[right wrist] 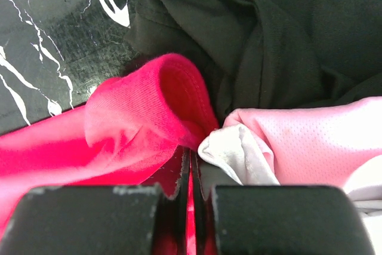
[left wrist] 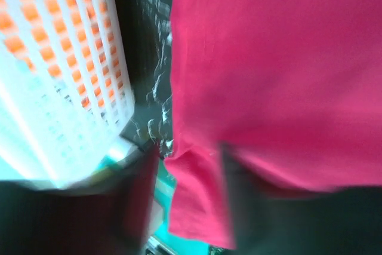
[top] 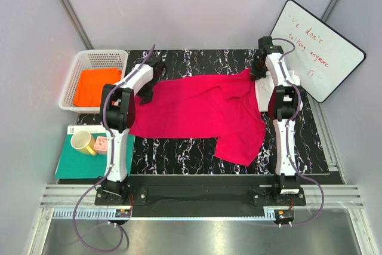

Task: Fold and stack the t-shirts
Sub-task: Fold the flattened tshirt in 1/3 of the way

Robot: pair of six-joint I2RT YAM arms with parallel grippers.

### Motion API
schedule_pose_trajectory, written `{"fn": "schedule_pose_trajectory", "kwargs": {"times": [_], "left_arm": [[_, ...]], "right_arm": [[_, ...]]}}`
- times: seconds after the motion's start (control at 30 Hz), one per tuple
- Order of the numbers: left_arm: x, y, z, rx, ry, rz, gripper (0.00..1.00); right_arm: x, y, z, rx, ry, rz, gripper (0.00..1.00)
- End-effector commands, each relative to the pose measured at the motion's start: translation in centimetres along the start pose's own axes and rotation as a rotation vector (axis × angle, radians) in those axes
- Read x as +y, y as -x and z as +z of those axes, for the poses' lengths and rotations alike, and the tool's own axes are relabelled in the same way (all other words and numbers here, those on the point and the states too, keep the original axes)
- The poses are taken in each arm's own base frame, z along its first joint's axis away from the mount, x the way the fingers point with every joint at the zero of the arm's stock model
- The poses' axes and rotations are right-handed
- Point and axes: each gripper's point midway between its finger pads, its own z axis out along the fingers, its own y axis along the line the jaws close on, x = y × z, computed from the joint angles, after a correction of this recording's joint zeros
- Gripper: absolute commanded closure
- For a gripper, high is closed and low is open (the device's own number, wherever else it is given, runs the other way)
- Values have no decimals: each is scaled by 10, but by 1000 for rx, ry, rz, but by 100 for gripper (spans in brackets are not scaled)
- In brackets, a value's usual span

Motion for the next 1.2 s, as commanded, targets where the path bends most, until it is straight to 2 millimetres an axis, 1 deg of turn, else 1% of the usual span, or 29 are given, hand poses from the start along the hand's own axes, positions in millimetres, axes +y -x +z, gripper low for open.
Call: {"fn": "schedule_pose_trajectory", "kwargs": {"times": [0.0, 0.03, 0.07, 0.1, 0.13, 0.17, 0.23, 0.27, 0.33, 0.37, 0.4, 0.43, 0.47, 0.5, 0.53, 0.57, 0.63, 0.67, 0.7, 0.73, 0.77, 0.83, 0.9, 0.93, 1.0, 1.03, 1.07, 1.1, 1.17], "left_arm": [[32, -14, -6, 40, 114, -52, 25], [33, -14, -8, 41, 118, -59, 14], [36, -10, -13, 24, 111, -84, 1], [35, -7, -17, 12, 97, -97, 1], [36, -3, -20, -1, 89, -112, 1], [35, 3, -26, -23, 65, -128, 1], [36, 16, -34, -62, 57, -142, 1], [34, 18, -34, -67, 51, -132, 1], [31, 28, -39, -96, 40, -133, 1], [29, 31, -38, -97, 36, -120, 1], [26, 33, -37, -100, 27, -117, 1], [24, 36, -37, -104, 18, -116, 1], [19, 36, -34, -95, 2, -106, 1], [16, 36, -33, -92, -8, -103, 1], [12, 36, -30, -87, -21, -100, 2], [8, 35, -31, -83, -42, -102, 2], [2, 34, -29, -80, -67, -102, 10], [-2, 34, -30, -78, -91, -101, 16], [-5, 35, -29, -86, -106, -104, 22], [-6, 33, -27, -82, -111, -102, 32], [-9, 33, -27, -81, -123, -102, 34], [-10, 31, -23, -69, -129, -102, 36], [-9, 27, -16, -49, -134, -112, 38], [-10, 25, -14, -38, -142, -118, 46], [-8, 22, -5, -12, -159, -143, 55], [-11, 22, -3, -1, -184, -153, 66], [-10, 22, 0, 3, -192, -163, 71], [-9, 21, 6, 15, -194, -177, 71], [-8, 23, 10, 22, -196, -187, 69]], "right_arm": [[-4, 13, -26, -31, 12, 5, 96], [1, 12, -27, -23, 42, 6, 95], [4, 12, -30, -20, 60, 1, 89], [8, 14, -36, -25, 82, -2, 65], [14, 13, -40, -19, 112, -6, 56], [17, 16, -50, -30, 126, -9, 44], [19, 21, -64, -52, 135, -13, 36], [22, 25, -78, -70, 147, -15, 30], [23, 29, -94, -94, 154, -25, 22], [25, 29, -108, -106, 159, -29, 18], [26, 31, -115, -116, 165, -34, 8], [28, 29, -121, -115, 178, -34, 2], [29, 25, -129, -108, 187, -31, 0], [34, 20, -133, -95, 220, -31, 0], [35, 16, -134, -79, 235, -25, 0], [36, 6, -135, -50, 247, -23, 0], [39, -5, -135, -15, 279, -13, 0], [38, -14, -132, 5, 283, -8, 0], [40, -19, -132, 23, 300, -4, 0], [40, -24, -130, 37, 305, 1, 0], [38, -33, -129, 61, 304, 9, 0], [39, -43, -127, 78, 306, 5, 0], [42, -48, -126, 81, 314, -2, 0], [41, -52, -125, 91, 315, 2, 0], [44, -53, -125, 90, 332, 7, 0], [44, -55, -123, 94, 333, 7, 0], [44, -55, -123, 92, 332, 10, 0], [45, -56, -122, 95, 334, 7, 0], [46, -56, -121, 95, 335, 7, 0]]}}
